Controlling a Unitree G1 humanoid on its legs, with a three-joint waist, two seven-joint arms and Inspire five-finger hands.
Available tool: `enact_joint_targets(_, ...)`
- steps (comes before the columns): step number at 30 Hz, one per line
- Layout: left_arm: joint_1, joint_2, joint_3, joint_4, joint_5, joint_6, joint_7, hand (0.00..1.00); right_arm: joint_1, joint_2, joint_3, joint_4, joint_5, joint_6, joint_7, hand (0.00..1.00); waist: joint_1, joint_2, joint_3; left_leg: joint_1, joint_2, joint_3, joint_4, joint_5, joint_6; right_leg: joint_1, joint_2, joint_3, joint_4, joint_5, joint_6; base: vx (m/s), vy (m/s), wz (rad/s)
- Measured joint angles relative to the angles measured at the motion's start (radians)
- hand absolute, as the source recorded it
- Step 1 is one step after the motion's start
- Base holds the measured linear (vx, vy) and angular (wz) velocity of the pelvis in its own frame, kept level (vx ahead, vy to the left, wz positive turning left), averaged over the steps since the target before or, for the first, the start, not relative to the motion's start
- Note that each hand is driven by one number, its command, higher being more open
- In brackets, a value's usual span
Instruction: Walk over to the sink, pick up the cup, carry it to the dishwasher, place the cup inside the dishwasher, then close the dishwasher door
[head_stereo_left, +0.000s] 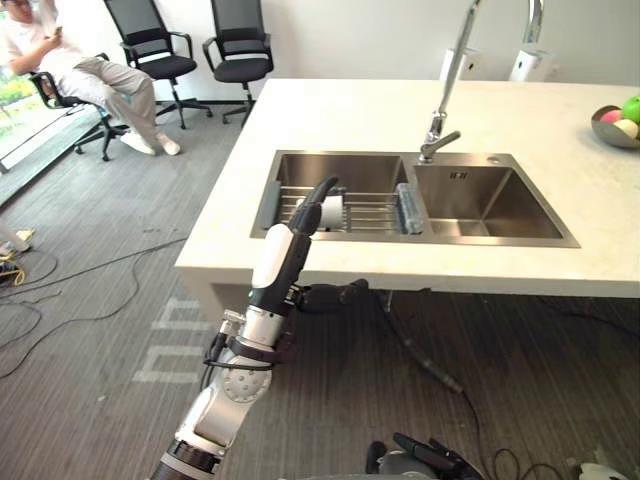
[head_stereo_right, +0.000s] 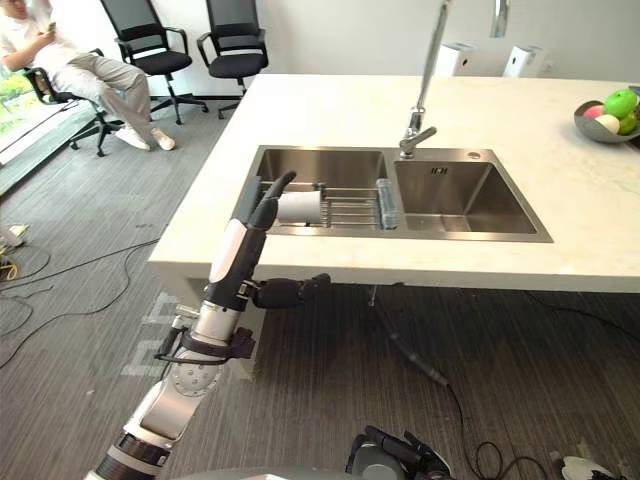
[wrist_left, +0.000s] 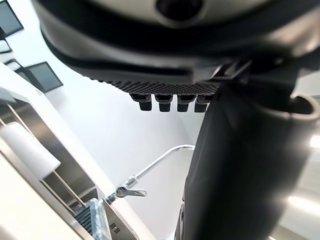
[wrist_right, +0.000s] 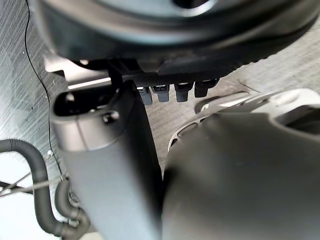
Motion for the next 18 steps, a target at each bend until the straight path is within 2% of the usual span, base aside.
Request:
enact_joint_targets(2,0.004,-0.006,-0.013,0.000,0.000,0.046,-0.011,1.00,0.004,0.000,0.000,0.002,0.001,0.024,0.002,1.00,0.002,-0.004,-0.003,-0.076,0.031,-0.031,0.214,0.003,-0.003,0.043,0.007,-0.006,-0.009,-0.024,-0.011,0.37,-0.212,0.06)
enact_joint_targets(3,0.005,-0.015,-0.015,0.000,0.001,0.077,-0.016,1.00,0.007,-0.006,0.003,0.002,0.001,0.039,0.002,1.00,0.003,0.003,-0.007,-0.152,0.065,-0.042,0.399,0.033,0.005,0.081,0.018,-0.010,-0.033,-0.037,-0.022,0.37,-0.110,0.11)
enact_joint_targets(4,0.005,-0.021,-0.014,0.000,0.005,0.104,-0.016,1.00,0.011,-0.016,0.021,0.002,0.001,0.054,0.001,1.00,0.006,0.005,-0.008,-0.228,0.109,-0.038,0.575,0.037,0.028,0.130,0.035,-0.014,-0.067,-0.045,-0.035,0.37,-0.092,0.08)
enact_joint_targets(5,0.005,-0.022,-0.014,0.000,0.010,0.115,-0.016,1.00,0.012,-0.018,0.028,0.004,0.001,0.061,0.001,1.00,0.008,0.008,-0.010,-0.252,0.122,-0.037,0.632,0.025,0.037,0.160,0.040,-0.014,-0.086,-0.047,-0.037,0.43,-0.092,-0.01)
enact_joint_targets(6,0.005,-0.020,-0.012,0.002,0.016,0.134,-0.021,1.00,0.015,-0.020,0.040,0.010,0.002,0.074,0.000,1.00,0.015,0.000,-0.004,-0.279,0.127,-0.034,0.671,0.001,0.045,0.223,0.042,-0.011,-0.123,-0.047,-0.037,0.34,-0.065,-0.11)
enact_joint_targets(8,0.005,-0.019,-0.001,0.002,0.016,0.146,-0.025,1.00,0.014,-0.030,0.061,0.018,0.004,0.086,-0.001,1.00,0.025,-0.001,-0.004,-0.312,0.109,-0.015,0.587,-0.019,0.048,0.277,0.033,0.004,-0.165,-0.046,-0.036,0.30,-0.002,-0.27)
enact_joint_targets(9,0.004,-0.019,0.016,0.000,0.016,0.149,-0.027,1.00,0.001,-0.038,0.076,0.032,0.005,0.089,-0.002,1.00,0.033,0.000,-0.006,-0.319,0.075,0.008,0.434,-0.016,0.042,0.285,0.017,0.027,-0.174,-0.046,-0.030,0.21,0.074,-0.38)
enact_joint_targets(10,0.002,-0.022,0.026,-0.001,0.016,0.155,-0.029,1.00,-0.003,-0.042,0.081,0.032,0.006,0.091,0.002,1.00,0.033,0.006,-0.010,-0.319,0.052,0.013,0.312,0.026,0.038,0.282,0.014,0.036,-0.173,-0.047,-0.019,0.26,0.133,-0.37)
enact_joint_targets(11,-0.012,-0.023,0.036,-0.002,0.016,0.171,-0.030,1.00,-0.007,-0.062,0.077,0.034,0.005,0.092,0.014,1.00,0.031,0.034,-0.024,-0.322,0.025,0.002,0.104,0.153,0.032,0.271,0.027,0.044,-0.172,-0.059,0.013,0.25,0.113,-0.23)
enact_joint_targets(12,-0.012,-0.003,0.045,0.003,0.017,0.196,-0.032,1.00,-0.016,-0.049,0.073,0.046,0.004,0.099,0.014,1.00,0.031,0.016,-0.027,-0.277,-0.007,0.018,0.036,0.179,0.043,0.265,-0.003,0.061,-0.166,-0.058,0.032,0.24,0.114,-0.14)
enact_joint_targets(13,-0.013,0.010,0.046,0.003,0.017,0.212,-0.033,1.00,-0.014,-0.046,0.073,0.046,0.003,0.100,0.016,1.00,0.027,0.011,-0.027,-0.254,-0.022,0.022,-0.012,0.197,0.044,0.259,-0.013,0.069,-0.161,-0.057,0.035,0.19,0.092,-0.01)
enact_joint_targets(15,-0.013,0.061,0.055,0.017,0.016,0.259,-0.041,1.00,-0.016,-0.038,0.069,0.045,0.001,0.094,0.008,1.00,0.011,0.000,-0.032,-0.183,-0.069,0.026,-0.181,0.270,0.052,0.258,-0.040,0.096,-0.165,-0.058,0.037,0.14,0.094,0.15)
enact_joint_targets(18,-0.015,0.103,0.055,0.038,0.016,0.303,-0.076,1.00,-0.017,-0.030,0.061,0.045,-0.006,0.104,0.006,1.00,0.014,-0.001,-0.032,-0.144,-0.078,0.021,-0.283,0.320,0.045,0.260,-0.035,0.102,-0.174,-0.057,0.043,0.08,-0.005,0.11)
